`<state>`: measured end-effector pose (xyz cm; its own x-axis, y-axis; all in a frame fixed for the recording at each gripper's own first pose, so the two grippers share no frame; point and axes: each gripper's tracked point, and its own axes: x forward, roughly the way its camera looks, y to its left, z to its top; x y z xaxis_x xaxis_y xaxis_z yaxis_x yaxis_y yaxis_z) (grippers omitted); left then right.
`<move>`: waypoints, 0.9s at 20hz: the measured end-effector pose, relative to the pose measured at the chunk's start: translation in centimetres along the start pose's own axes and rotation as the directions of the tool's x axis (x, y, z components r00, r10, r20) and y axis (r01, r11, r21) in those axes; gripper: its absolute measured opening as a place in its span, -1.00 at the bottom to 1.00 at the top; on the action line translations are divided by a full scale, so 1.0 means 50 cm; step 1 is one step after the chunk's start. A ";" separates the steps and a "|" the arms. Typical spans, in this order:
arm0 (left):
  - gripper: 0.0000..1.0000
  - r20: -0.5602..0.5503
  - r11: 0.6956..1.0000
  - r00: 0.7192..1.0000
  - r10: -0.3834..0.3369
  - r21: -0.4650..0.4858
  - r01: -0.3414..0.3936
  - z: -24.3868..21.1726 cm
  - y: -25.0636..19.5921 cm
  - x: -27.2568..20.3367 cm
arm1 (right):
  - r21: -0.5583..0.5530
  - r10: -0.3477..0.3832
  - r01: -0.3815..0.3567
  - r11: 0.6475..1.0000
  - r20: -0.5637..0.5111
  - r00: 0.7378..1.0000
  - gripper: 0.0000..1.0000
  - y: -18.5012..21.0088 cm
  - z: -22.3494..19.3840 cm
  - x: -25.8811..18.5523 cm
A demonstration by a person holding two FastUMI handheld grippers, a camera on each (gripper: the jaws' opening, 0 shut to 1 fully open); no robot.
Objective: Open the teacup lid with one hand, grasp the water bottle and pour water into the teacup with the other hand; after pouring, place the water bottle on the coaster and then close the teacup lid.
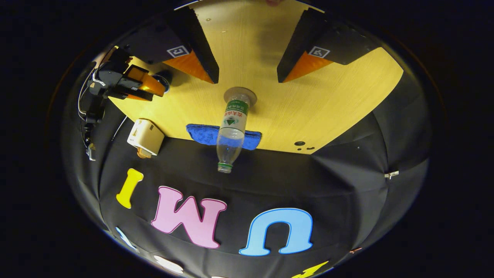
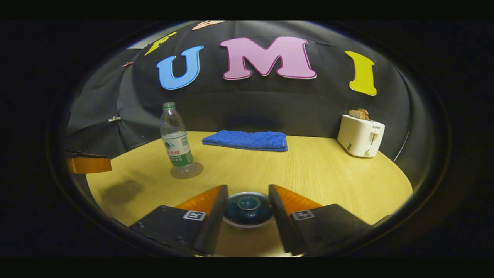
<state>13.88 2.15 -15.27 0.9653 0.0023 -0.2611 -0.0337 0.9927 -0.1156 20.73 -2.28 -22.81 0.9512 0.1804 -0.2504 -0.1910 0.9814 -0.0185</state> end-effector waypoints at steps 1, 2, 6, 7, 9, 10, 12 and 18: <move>0.92 0.013 1.000 1.000 -0.001 0.007 0.001 0.020 -0.010 -0.011 | 0.001 -0.005 0.005 1.000 0.001 1.000 0.71 -0.007 0.015 -0.015; 0.92 0.029 1.000 1.000 0.001 0.015 -0.002 0.046 -0.021 -0.024 | 0.001 -0.009 0.009 1.000 -0.001 1.000 1.00 -0.014 0.032 -0.035; 0.92 0.097 0.999 0.995 0.024 0.043 -0.028 0.155 -0.059 -0.076 | 0.014 -0.099 0.099 0.995 -0.005 0.995 0.97 -0.085 0.121 -0.140; 0.92 0.116 0.998 0.992 0.044 0.039 -0.049 0.191 -0.070 -0.092 | 0.046 -0.113 0.113 0.993 0.003 0.994 0.96 -0.098 0.150 -0.164; 0.91 0.174 0.997 0.982 0.068 0.027 -0.074 0.256 -0.096 -0.133 | 0.101 -0.115 0.113 0.988 0.017 0.993 0.96 -0.116 0.212 -0.211; 0.92 0.209 0.997 0.975 0.074 0.022 -0.080 0.285 -0.111 -0.160 | 0.092 -0.108 0.106 0.990 0.017 0.994 0.96 -0.120 0.238 -0.233; 0.91 0.266 0.993 0.958 0.110 0.003 -0.115 0.328 -0.120 -0.211 | 0.049 -0.132 0.130 0.990 0.044 0.990 0.99 -0.155 0.304 -0.286; 0.92 0.268 0.990 0.953 0.143 -0.047 -0.136 0.276 -0.146 -0.340 | 0.101 -0.138 0.119 0.988 0.211 0.968 0.97 -0.130 0.428 -0.447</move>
<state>1.31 -3.47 3.25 0.9842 0.1768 -0.0089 -0.1766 0.9764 -0.1242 5.91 -11.29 3.60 0.9980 0.0527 -0.0351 -0.0509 0.9975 0.0500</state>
